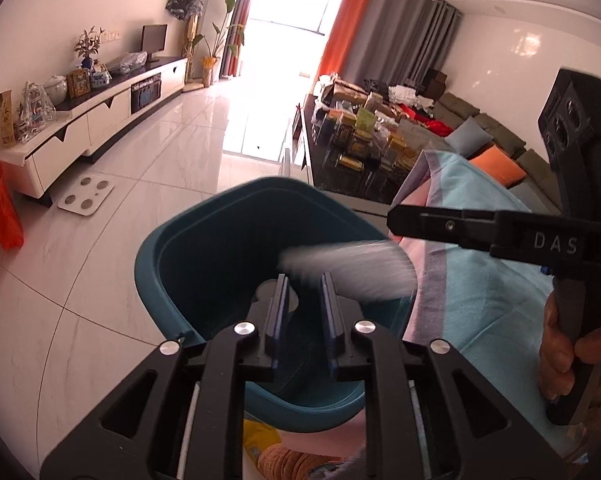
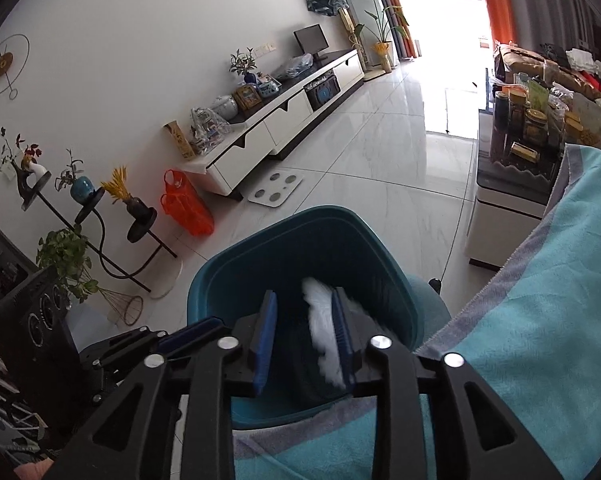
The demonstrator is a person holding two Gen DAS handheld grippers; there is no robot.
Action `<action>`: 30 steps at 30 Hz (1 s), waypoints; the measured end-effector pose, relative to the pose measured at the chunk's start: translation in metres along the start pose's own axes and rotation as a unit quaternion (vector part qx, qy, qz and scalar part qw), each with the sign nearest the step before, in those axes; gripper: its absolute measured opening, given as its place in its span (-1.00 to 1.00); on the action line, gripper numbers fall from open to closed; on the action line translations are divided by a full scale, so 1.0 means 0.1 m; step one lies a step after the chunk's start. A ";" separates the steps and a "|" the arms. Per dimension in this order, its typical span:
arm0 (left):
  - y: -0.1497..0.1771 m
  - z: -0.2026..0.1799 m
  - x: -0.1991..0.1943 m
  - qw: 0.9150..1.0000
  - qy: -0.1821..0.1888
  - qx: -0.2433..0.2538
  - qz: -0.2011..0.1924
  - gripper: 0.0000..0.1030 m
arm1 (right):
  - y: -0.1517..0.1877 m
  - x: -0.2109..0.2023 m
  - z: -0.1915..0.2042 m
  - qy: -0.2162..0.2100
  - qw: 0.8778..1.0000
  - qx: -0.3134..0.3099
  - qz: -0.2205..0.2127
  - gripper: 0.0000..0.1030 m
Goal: Collect trash
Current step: 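Carry the foam net and paper cup to the teal bin and release both, then grasp a clear plastic bag with the right tool while the left grasps a tissue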
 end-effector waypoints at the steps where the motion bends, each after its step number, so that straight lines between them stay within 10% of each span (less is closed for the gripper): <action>1: -0.01 -0.01 -0.03 1.000 -0.004 0.001 -0.007 -0.62 | 0.00 -0.03 0.00 -0.001 1.000 0.002 -0.004 -0.39; 9: -0.14 -0.37 -0.53 0.997 0.011 0.036 -0.065 -0.29 | 0.08 -0.70 -0.02 -0.020 0.998 -0.016 -0.063 -0.37; 16: -0.10 -1.25 -0.92 0.985 0.101 0.107 -0.091 -0.07 | 0.34 -1.58 -0.24 0.004 0.991 -0.031 -0.129 -0.29; 30: 0.60 -3.13 -0.67 0.940 0.266 0.215 0.003 0.06 | 1.16 -3.06 -1.42 0.143 0.961 0.066 -0.226 -0.23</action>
Point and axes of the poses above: each gripper's, at about its wrist camera, not at the fingertips, and x roughly the way its jaws point, z to its left, y to its underside, the point moved 6 cm from there along x, roughly the way its jaws point, and after that the axes turned 6 degrees about x, right-handed, at the moved point
